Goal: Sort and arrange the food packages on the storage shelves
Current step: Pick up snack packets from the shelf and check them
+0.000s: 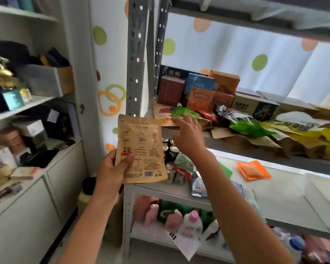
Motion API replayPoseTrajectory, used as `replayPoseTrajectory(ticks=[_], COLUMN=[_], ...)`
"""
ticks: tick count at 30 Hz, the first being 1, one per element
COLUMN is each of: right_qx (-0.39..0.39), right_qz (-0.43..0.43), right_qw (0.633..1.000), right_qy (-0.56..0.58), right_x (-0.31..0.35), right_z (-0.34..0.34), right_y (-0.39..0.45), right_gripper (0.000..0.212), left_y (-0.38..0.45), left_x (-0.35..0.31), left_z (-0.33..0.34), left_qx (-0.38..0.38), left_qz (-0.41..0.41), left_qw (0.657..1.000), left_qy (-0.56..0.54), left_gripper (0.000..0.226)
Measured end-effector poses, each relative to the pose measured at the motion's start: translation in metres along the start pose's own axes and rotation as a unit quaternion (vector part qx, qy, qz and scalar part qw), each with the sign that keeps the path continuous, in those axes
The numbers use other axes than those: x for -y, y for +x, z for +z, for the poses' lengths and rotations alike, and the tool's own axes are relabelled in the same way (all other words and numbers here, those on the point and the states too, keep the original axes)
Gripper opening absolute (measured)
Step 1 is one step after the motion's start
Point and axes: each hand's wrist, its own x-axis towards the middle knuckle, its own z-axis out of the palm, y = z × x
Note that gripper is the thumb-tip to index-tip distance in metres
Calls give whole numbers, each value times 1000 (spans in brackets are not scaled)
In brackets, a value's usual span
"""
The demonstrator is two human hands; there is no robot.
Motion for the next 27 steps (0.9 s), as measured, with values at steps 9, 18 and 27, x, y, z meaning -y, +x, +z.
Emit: replayPoseTrajectory(ticks=[9,18,27], right_qx=[177,109,41], right_qz=[-103,-116,-62], right_qw=[971,976,992], right_qy=[-124,-151,-98], right_x=[-25,-18,-16], right_z=[-1,2,7], right_y=[68,69,71], right_gripper=[66,29,25], left_y=[5,1,11], left_x=[-13,-20,-32], left_z=[14,19,36], left_qx=[-37,-57,-63], left_qz=[38,42,46], left_qw=[998,996,993], left_qy=[38,60,84], left_gripper=[14,13,9])
